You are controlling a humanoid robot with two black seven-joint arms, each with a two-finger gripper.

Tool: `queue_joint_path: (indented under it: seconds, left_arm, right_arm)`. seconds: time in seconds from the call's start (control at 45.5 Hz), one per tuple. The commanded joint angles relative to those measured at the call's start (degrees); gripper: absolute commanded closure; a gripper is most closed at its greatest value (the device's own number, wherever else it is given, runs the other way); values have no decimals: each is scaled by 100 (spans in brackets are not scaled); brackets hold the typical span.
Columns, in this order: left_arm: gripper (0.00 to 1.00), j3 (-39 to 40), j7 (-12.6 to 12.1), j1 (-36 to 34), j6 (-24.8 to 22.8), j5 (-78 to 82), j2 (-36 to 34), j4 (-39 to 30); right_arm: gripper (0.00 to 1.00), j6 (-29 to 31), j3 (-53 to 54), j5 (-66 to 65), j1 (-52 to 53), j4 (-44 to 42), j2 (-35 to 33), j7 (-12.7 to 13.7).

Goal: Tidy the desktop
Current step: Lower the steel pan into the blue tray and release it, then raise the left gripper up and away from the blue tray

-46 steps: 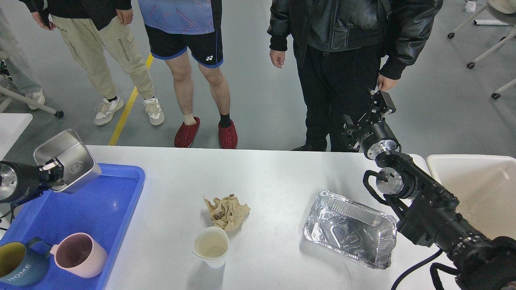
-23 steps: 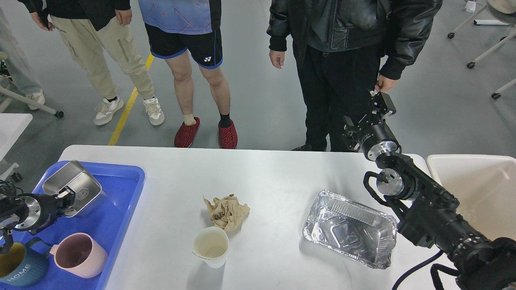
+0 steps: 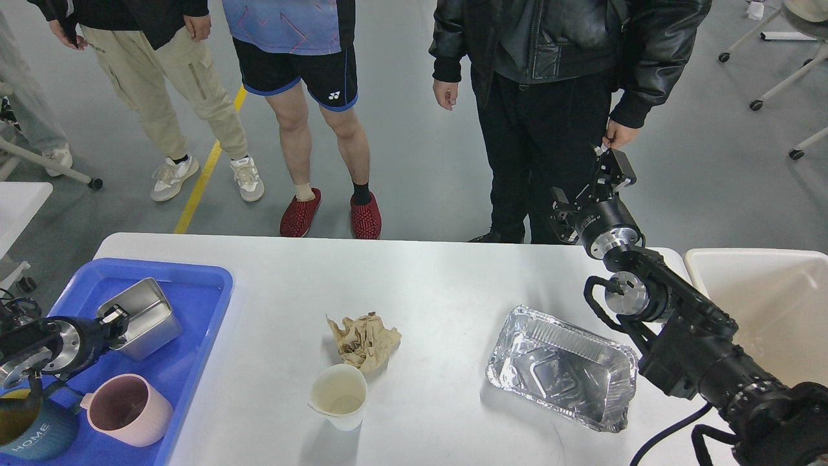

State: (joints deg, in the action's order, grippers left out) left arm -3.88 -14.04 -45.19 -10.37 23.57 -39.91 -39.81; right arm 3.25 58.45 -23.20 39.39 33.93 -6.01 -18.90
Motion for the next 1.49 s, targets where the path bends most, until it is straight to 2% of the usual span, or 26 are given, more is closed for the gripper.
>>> queue_joint_path:
  seconds: [0.0,0.066,0.088,0.198,0.242,0.286,0.461,0.637,0.791,0.857,1.011,1.12,1.296,1.406,1.472]
  left_arm:
    - [85,1,-2,10,17,-1,1,17]
    - [75,1,6,10,52,7,1,26]
    - [64,1,6,1,79,-1,1,35]
    - [32,45,-2,-16,105,-1,-26,35]
    - [24,63,-2,-25,167,-1,-35,35]
    - [21,63,-2,-51,211,-1,-35,26]
    - [18,89,-38,-148,158,-1,-70,-35]
    - [18,72,-90,-684,18,-1,-105,-263]
    - [18,19,-160,-1132,79,-1,-79,-711]
    - [18,-7,-274,-1351,149,-1,-70,-940]
    - [18,-25,-740,-1835,518,-10,-122,-1862]
    - [18,-156,-899,-2142,738,-10,-333,-2600]
    - [18,-368,-864,-2591,905,-19,-676,-3418]
    - [18,211,-662,-2469,1081,-72,-869,-3770]
    - [18,755,-530,-2101,1177,-177,-861,-3806]
  right_arm:
    - [0,0,0,0,7,0,4,0]
    - [0,0,0,0,7,0,4,0]
    - [0,0,0,0,7,0,4,0]
    - [0,0,0,0,7,0,4,0]
    - [0,0,0,0,7,0,4,0]
    - [0,0,0,0,16,0,12,0]
    - [0,0,0,0,34,0,12,0]
    - [0,-9,0,0,42,17,12,0]
    - [0,-17,0,0,42,35,12,0]
    - [0,-17,0,0,42,35,4,0]
    - [0,-17,0,0,34,44,4,0]
    - [0,-17,0,0,34,44,4,0]
    - [0,-17,0,0,34,61,4,0]
    - [0,-17,0,0,42,61,12,0]
    - [0,-17,0,0,42,61,12,0]
